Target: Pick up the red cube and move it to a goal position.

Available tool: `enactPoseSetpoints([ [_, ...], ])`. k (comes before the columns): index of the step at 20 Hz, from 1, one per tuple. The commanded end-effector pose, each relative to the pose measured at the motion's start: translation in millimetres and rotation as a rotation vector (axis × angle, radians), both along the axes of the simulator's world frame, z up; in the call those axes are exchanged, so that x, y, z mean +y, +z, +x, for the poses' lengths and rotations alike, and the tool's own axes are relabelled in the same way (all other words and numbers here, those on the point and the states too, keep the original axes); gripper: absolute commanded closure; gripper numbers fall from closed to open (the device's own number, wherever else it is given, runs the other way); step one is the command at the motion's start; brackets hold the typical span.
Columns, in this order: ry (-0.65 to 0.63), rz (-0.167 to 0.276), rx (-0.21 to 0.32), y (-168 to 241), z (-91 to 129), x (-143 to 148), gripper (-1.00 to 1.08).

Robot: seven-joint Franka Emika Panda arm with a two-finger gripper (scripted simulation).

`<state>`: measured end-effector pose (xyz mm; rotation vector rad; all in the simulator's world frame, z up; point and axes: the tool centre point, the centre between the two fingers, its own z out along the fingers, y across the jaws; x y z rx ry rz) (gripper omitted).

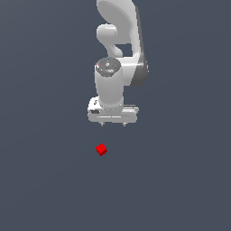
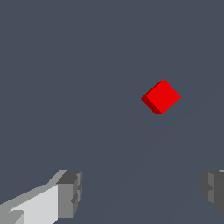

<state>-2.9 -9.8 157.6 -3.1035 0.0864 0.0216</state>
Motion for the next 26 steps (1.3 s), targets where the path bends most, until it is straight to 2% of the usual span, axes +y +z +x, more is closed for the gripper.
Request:
enactPoseSetpoints([
  [1, 0.0, 0.0, 0.0, 0.0, 0.0, 0.0, -0.92],
  [13, 0.088, -0.003, -0.003, -16.7, 4.3, -9.8, -0.92],
  [26, 0.382, -0.014, -0.013, -71.8, 25.7, -39.0, -0.92],
])
